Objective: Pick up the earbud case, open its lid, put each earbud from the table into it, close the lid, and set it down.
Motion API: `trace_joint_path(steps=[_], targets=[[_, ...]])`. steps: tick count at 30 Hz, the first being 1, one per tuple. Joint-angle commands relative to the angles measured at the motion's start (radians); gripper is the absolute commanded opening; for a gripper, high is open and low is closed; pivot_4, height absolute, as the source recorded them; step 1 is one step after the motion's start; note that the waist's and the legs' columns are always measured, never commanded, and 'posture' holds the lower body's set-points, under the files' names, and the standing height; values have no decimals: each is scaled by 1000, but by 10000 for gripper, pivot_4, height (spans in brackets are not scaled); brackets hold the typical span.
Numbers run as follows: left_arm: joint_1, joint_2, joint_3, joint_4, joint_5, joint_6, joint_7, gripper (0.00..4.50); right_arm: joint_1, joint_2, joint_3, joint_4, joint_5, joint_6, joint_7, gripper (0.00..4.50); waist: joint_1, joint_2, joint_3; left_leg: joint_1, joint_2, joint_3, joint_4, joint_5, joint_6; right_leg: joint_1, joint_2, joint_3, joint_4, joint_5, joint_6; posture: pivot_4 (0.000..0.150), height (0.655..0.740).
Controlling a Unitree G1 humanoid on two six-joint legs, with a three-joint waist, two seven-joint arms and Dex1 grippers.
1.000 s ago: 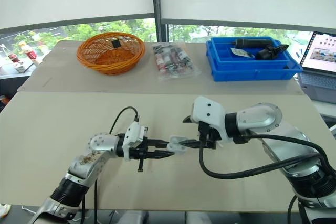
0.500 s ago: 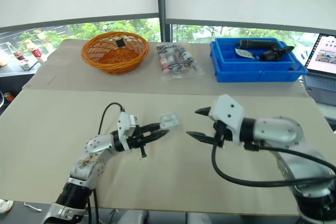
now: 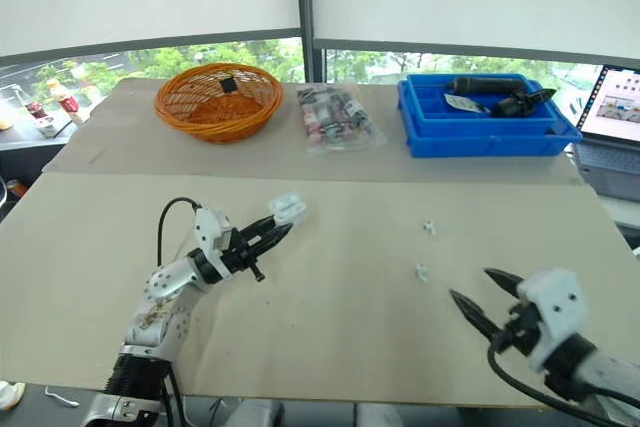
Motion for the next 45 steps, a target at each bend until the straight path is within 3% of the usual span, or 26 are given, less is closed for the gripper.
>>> trace_joint_path(steps=[1,2,3,11,17,23,30,39,44,45], targets=[[-22,-5,10,-35,9,-53,25,5036,48,18,-51,53,-35,-132,6,40667,1,0,0,0,0,0,0,0,0,0,0,0,0,0,0,1500,7303],[-23,-5,8,-38,10,-52,29,5036,55,22,-58,73,-37,-154,3,44179,1,0,0,0,0,0,0,0,0,0,0,0,-1,0,0,1500,7303],[-24,-6,6,-45,11,-50,35,5036,67,25,-65,95,-39,-175,3,44941,0,0,0,0,0,1,0,0,0,0,0,1,-1,0,0,1500,7303],[-19,-5,1,-73,-8,-18,47,5036,111,39,-57,110,-62,-256,-28,45000,3,0,0,0,0,2,-1,0,0,0,-1,1,-1,0,0,1500,7303],[-7,-5,-5,-73,-15,-23,25,5036,88,18,-14,32,-66,-197,-68,45000,2,0,0,0,0,2,-1,0,0,0,-1,1,-1,0,0,1500,7303],[4,2,-18,-60,-19,-22,-12,5036,-62,-30,118,-65,-76,6,-156,45000,0,0,0,0,0,2,-1,0,0,0,0,1,-1,0,0,1500,7303],[22,1,-27,-51,-15,-38,-31,5036,-276,-65,293,-28,-90,248,-235,45000,7,0,0,-1,-1,1,-1,0,0,-1,-1,1,-1,0,0,1500,7303],[36,6,-30,-39,-11,-55,-54,5036,-414,-11,419,171,-147,250,-301,45000,6,1,0,-1,-1,1,-1,0,0,-1,-1,1,-1,0,0,1500,7303],[41,7,-34,-31,-9,-67,-62,5036,-422,13,429,196,-141,273,-310,45000,2,1,0,0,0,1,-1,0,0,-1,-1,1,-1,0,0,1500,7303],[41,8,-35,-27,-9,-70,-65,5036,-419,13,431,194,-138,283,-306,42524,1,1,0,0,0,1,-1,0,0,-1,-1,1,-1,0,0,1500,7303]])
